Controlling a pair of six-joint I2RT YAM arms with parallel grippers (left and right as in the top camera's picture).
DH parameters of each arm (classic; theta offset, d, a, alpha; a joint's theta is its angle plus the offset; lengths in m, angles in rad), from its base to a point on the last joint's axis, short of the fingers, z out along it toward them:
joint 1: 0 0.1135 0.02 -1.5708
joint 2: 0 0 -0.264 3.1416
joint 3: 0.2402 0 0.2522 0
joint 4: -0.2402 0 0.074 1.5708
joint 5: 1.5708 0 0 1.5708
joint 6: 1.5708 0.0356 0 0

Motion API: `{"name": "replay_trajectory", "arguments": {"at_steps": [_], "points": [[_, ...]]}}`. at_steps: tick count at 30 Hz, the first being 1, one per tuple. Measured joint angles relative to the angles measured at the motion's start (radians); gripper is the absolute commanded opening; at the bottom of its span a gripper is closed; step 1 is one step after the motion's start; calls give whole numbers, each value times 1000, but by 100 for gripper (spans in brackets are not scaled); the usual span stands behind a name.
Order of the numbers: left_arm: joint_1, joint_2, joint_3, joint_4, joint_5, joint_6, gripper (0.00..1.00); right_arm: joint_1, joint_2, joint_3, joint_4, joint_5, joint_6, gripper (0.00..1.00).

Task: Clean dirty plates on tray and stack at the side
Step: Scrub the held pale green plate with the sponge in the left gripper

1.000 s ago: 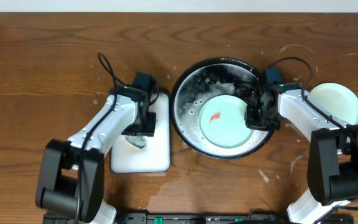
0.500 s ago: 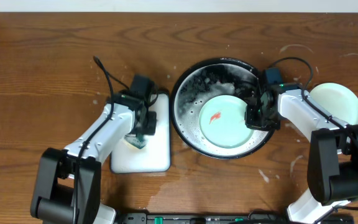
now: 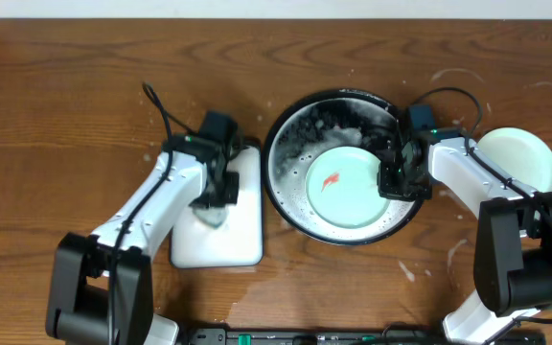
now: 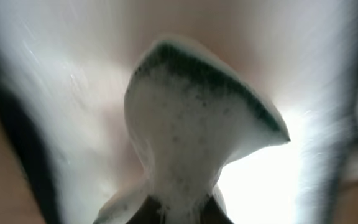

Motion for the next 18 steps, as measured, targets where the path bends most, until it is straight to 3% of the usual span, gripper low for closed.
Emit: {"name": "replay_trajectory", "arguments": {"at_steps": [3,6,10,18], "points": [[-9,-4,147,-107,0,0,7,0,0,0,4,-1,-29,1],[-44,-17,254,-113,27,0,7,0,-2,2,10,-10,-67,1],[-128,-19,270,1,146,-8,7,0,-2,3,19,-18,-88,1],[-269,58,270,183,223,-126,8,0,-2,-3,47,-25,-24,1]]}}
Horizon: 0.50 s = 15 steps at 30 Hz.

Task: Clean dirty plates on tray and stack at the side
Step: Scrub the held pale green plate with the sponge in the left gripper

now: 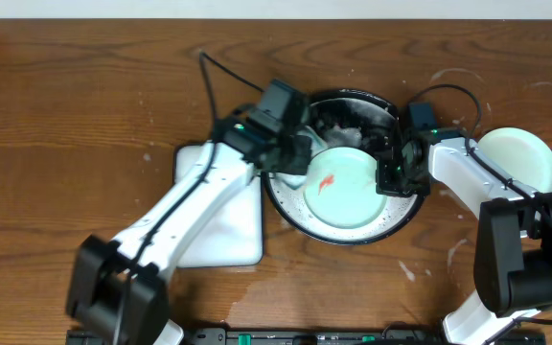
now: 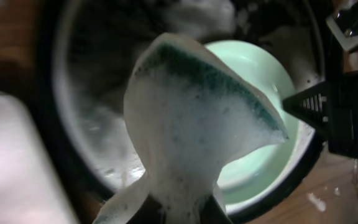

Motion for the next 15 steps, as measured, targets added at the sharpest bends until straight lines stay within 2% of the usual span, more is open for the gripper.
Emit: {"name": "replay_trajectory", "arguments": {"at_steps": [9,15], "points": [[-129,241,0,152,69,-148,7,0,-13,-22,23,-8,14,1],[-146,333,11,193,95,-234,7,0,-13,-23,23,-8,10,1]]}}
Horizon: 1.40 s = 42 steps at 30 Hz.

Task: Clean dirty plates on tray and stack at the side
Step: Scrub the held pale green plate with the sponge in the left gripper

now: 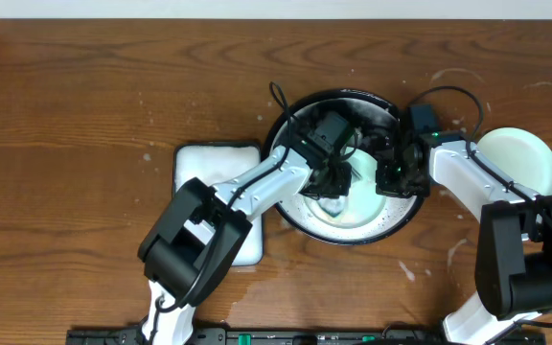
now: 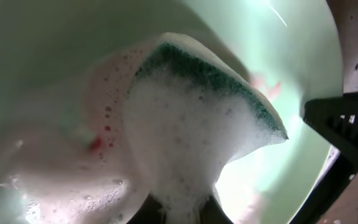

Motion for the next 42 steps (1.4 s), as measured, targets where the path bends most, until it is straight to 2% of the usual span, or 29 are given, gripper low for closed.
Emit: {"name": "replay_trajectory", "arguments": {"at_steps": [6,12,17,24,31,42], "points": [[4,7,27,-51,-32,23,7,0,0,0,-1,0,-8,1],[2,1,54,-116,-281,83,7,0,0,-1,-9,-13,-19,1],[-11,1,55,-108,-362,122,7,8,0,-4,-15,-32,-19,1],[3,16,55,-40,-251,112,8,8,0,-4,-15,-33,-43,1],[4,53,55,77,-61,7,8,7,-2,-4,-10,-14,-49,1],[-73,80,71,103,78,-68,8,7,-3,-4,-7,-1,-51,1]]}}
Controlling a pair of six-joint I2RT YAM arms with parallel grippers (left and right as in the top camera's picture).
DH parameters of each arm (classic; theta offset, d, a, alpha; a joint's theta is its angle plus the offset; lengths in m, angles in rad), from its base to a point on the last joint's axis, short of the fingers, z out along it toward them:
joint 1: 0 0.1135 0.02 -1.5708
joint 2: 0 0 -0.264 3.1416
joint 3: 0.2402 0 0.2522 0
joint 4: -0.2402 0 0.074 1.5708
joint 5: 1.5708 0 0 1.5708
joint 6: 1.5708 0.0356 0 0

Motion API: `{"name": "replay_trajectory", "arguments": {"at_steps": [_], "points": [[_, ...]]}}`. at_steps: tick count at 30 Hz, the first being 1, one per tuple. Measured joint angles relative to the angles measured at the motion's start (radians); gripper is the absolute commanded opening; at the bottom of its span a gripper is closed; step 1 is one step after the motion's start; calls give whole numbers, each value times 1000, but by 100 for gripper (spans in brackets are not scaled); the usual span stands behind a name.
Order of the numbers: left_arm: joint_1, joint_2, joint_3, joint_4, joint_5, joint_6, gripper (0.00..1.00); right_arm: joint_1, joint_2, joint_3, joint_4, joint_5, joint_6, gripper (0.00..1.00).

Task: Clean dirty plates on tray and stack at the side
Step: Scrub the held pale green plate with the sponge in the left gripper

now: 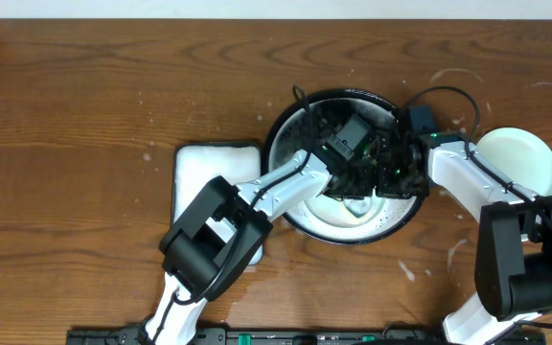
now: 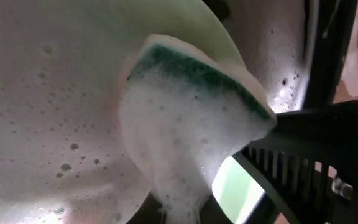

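A pale green plate (image 1: 328, 213) lies in the round black basin (image 1: 286, 144), its face covered with pinkish foam (image 2: 55, 93). My left gripper (image 1: 359, 195) is shut on a soapy green-and-white sponge (image 2: 191, 124), which presses on the plate's right part near the rim. The left gripper's fingertips (image 2: 182, 214) are buried in suds. My right gripper (image 1: 392, 178) is shut on the plate's right rim, and its black finger (image 2: 316, 143) sits just beside the sponge. No red stain shows.
A clean pale green plate (image 1: 518, 159) sits on the table at the far right. A white rectangular dish (image 1: 215, 206) lies left of the basin. Foam and water coat the basin's inner wall. Small wet spots dot the wooden table (image 1: 84, 115).
My left gripper has moved the sponge to the right across the plate, from its middle to beside the right gripper's finger. Foam now covers the plate where the red smear was.
First my left gripper held the sponge over the white dish while the right gripper held the plate, which had a red stain. Then the sponge was over the basin's left rim. Then it was on the plate's middle with the stain smeared, and now it is at the right side.
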Motion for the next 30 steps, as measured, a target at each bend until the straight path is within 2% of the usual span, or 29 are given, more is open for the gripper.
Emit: {"name": "replay_trajectory", "arguments": {"at_steps": [6,12,17,24,30], "points": [[19,3,3,-11,29,-2,8,0,0,0,0,0,0,1],[68,2,27,-120,18,34,7,0,0,0,0,-2,0,1],[116,-8,60,-250,-120,113,7,1,0,0,2,-19,-2,1],[109,-17,66,-294,-346,195,7,1,0,0,-3,-26,-7,1],[98,-17,65,-282,-369,189,8,1,0,-1,-7,-35,-7,1]]}}
